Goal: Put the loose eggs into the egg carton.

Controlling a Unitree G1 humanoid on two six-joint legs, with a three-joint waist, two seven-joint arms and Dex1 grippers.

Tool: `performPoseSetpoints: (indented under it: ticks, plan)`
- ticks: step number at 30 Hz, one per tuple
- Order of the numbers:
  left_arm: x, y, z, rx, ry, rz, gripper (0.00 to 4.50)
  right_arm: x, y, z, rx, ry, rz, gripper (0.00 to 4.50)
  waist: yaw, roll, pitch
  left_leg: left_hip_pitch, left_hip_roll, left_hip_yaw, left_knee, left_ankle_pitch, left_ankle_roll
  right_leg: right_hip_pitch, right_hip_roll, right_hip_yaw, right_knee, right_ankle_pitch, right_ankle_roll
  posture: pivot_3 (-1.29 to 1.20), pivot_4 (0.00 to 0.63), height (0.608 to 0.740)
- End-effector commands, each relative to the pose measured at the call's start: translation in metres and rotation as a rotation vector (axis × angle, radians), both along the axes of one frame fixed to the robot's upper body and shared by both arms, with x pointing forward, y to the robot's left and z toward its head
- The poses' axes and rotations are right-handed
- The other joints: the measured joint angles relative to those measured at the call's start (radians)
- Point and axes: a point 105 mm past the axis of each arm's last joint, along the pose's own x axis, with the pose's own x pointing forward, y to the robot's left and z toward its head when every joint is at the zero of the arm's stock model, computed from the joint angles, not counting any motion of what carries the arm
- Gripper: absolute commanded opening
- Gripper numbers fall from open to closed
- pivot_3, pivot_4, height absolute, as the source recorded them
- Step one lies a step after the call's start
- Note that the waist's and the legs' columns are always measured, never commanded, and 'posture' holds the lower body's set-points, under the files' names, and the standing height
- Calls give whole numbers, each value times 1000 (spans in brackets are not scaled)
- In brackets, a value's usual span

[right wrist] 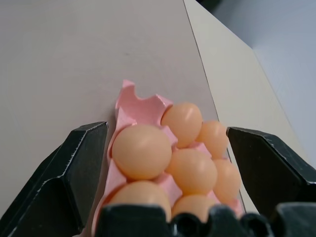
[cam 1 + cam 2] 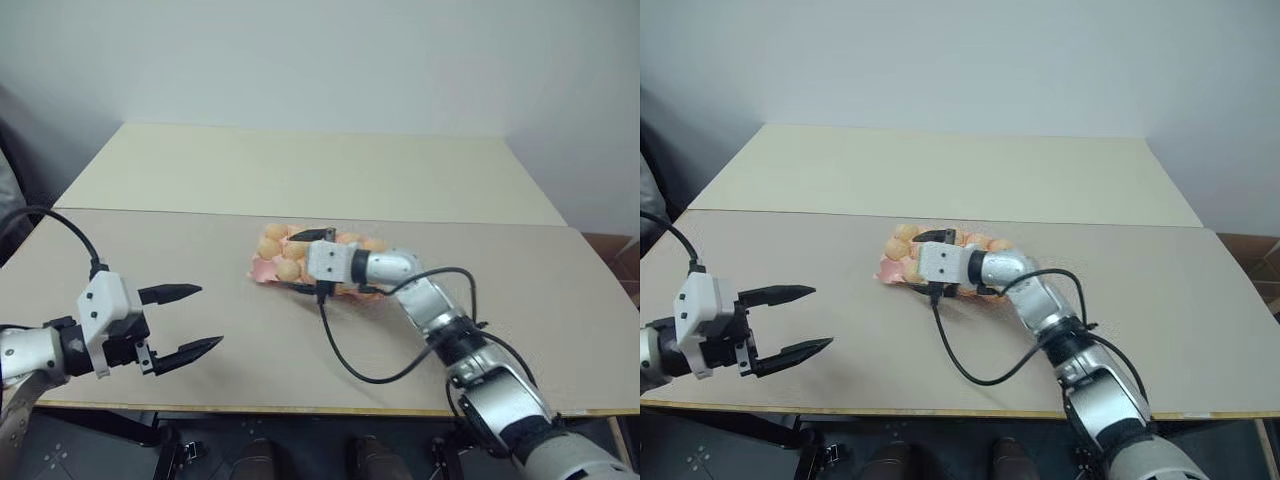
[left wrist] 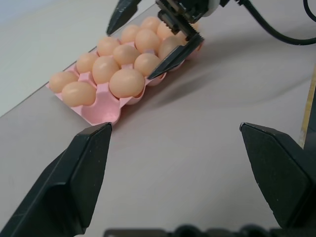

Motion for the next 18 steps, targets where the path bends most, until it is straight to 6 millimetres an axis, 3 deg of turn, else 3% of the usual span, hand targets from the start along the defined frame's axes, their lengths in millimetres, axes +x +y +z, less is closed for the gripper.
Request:
performPoseSetpoints:
  ticks: [1,12,18]
  plan:
    - [1,-6,6,8,-22,-41,4500,-16,-34,25,39,10,-25,4486,1,0,0,0,0,0,0,0,0,0,0,0,0,0,0,0,150,740]
    - [11,-8,7,14,-26,-88,4500,-70,-174,29,-146,254,-259,4486,11,0,0,1,0,1,0,0,0,0,0,0,-1,-8,2,0,150,740]
    - [15,-8,12,24,-38,-111,4500,-95,-208,37,-198,310,-344,4486,13,0,0,3,0,1,0,0,0,1,0,1,-1,-9,2,0,150,740]
